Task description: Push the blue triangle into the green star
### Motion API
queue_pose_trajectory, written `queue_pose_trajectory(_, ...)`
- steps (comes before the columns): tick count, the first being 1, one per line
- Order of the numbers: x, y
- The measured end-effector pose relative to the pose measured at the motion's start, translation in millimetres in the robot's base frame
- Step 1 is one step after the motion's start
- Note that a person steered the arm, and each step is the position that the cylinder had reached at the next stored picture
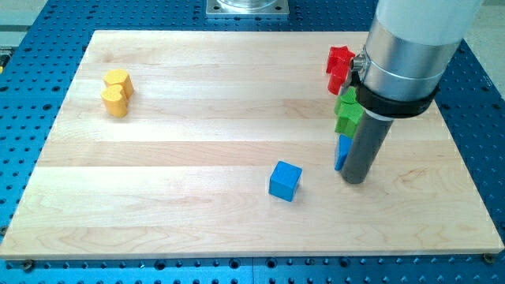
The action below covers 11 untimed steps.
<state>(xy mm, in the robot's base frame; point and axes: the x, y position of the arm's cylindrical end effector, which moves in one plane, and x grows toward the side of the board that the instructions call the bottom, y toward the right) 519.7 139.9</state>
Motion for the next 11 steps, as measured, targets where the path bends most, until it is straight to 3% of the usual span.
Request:
queue_pose_trajectory(3, -2.9, 13.5)
queue_pose_trajectory(5, -5.7, -29.5)
queue_pose_trajectory(7, -24.7, -3.6)
queue_pose_trajectory(11, -28.1, -36.7)
